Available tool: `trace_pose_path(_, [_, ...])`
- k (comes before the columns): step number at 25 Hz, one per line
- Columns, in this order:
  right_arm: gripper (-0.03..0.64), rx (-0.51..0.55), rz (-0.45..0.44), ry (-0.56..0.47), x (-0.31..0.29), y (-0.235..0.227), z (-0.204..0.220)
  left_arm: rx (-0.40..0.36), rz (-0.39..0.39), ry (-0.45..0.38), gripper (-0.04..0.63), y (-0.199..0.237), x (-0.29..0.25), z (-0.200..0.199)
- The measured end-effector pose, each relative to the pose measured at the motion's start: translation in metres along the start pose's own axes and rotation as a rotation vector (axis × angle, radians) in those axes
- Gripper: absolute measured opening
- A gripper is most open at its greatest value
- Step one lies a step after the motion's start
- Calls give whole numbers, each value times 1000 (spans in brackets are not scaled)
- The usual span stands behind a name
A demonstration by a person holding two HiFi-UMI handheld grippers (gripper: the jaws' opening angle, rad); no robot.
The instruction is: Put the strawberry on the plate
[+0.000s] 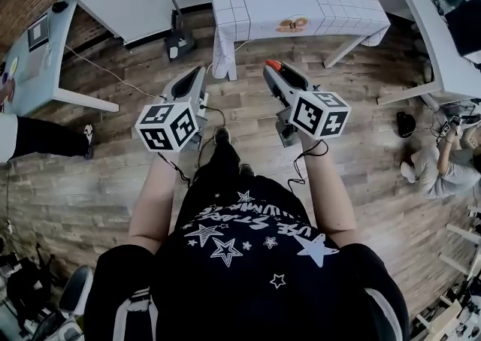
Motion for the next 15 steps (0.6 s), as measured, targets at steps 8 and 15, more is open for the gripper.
trace_pose_path(8, [149, 24, 21, 14, -77, -22, -19, 18, 35, -13, 8, 47, -60, -20])
trace_pose_path(15, [149, 45, 12, 34, -161, -22, -28, 25, 63, -3, 8, 103, -98, -39])
Point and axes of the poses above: the fingertips, and each gripper's own axes: x backward along the fingers, y to its left, z out of its underside, the point moved 1 cm from there along x, backward along the fingers, and after that the axes turned 12 degrees about -y, right-handed, at the moved point
